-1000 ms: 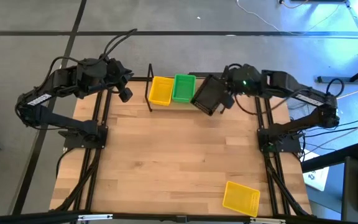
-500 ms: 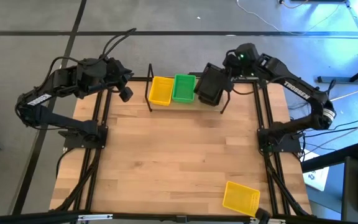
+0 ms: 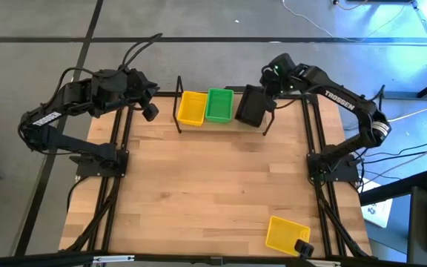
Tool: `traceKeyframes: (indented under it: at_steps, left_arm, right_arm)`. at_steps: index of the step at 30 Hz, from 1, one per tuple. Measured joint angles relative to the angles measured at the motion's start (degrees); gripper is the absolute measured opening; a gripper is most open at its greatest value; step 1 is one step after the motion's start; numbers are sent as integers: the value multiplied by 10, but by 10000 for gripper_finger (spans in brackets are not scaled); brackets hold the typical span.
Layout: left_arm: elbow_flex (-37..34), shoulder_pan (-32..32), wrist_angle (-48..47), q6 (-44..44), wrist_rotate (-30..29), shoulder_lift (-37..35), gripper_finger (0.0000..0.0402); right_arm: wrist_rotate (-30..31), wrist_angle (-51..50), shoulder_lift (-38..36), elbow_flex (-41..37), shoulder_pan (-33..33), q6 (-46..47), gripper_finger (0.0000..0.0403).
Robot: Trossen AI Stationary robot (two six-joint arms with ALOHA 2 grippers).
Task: Stack baskets on shelf by color
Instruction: Stack the black bin on top of the black bin on the shelf, then stack the yellow bin on top of the yellow bin on the shelf
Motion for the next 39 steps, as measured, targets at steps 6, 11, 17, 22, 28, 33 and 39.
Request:
traceKeyframes:
  at_steps: [6, 11, 17, 22, 28, 33, 39]
  left_arm:
    - [0, 0, 0, 0, 0, 0, 50]
    - [0, 0, 0, 0, 0, 0, 50]
    - [0, 0, 0, 0, 0, 0, 50]
    - [0, 0, 0, 0, 0, 0, 50]
    - [0, 0, 0, 0, 0, 0, 50]
    - [0, 0, 0, 0, 0, 0, 50]
    - [0, 0, 0, 0, 0, 0, 50]
  right_arm:
    - [37, 1, 12, 0, 0, 2, 2]
    - [37, 0, 23, 0, -3, 3, 27]
    - [35, -1, 24, 0, -3, 6, 61]
    - [35, 8, 24, 1, -3, 17, 95]
    - [35, 7, 24, 28, -3, 23, 114]
    - [35, -17, 24, 67, 0, 50, 116]
    - [23, -106, 2, 117, 58, 66, 116]
